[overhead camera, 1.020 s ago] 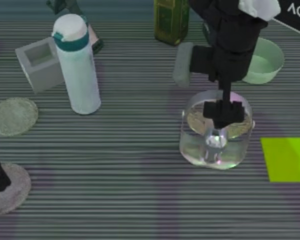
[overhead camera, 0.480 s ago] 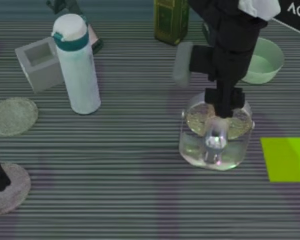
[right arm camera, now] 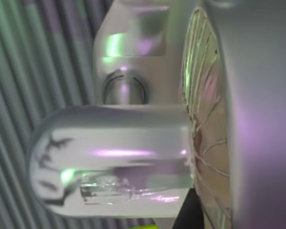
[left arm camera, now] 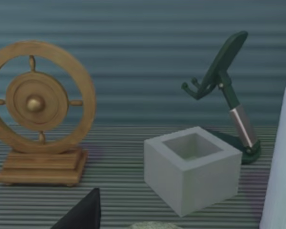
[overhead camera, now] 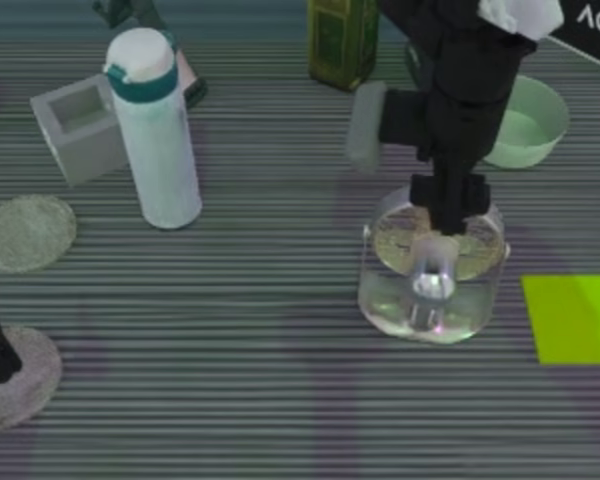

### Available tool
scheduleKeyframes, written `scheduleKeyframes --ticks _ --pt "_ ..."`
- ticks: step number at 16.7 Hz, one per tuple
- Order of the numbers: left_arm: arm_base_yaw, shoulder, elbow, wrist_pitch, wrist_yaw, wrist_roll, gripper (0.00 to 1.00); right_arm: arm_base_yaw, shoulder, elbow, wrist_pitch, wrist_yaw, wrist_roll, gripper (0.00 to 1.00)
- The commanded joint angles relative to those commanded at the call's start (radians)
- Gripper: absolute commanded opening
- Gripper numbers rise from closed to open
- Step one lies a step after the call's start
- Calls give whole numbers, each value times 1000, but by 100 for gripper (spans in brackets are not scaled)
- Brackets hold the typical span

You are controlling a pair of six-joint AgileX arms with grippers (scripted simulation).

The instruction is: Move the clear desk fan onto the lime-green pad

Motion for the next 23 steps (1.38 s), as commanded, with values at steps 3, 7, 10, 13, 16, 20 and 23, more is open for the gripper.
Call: scheduleKeyframes --ticks 3,7,10,13,16,20,23 --pt "0 0 0 0 0 0 100 0 0 0 0 0 0 0" --pt "0 0 0 0 0 0 100 -2 6 43 -41 0 1 0" --pt "0 0 0 0 0 0 100 2 23 170 -139 0 0 0" --pt "0 0 0 0 0 0 100 6 34 254 -216 0 -1 0" --pt "0 0 0 0 0 0 100 6 34 261 -223 0 0 0" --pt "0 0 0 0 0 0 100 -1 24 253 -219 -1 31 0" --pt "0 0 0 0 0 0 100 -14 -1 230 -210 -3 154 0"
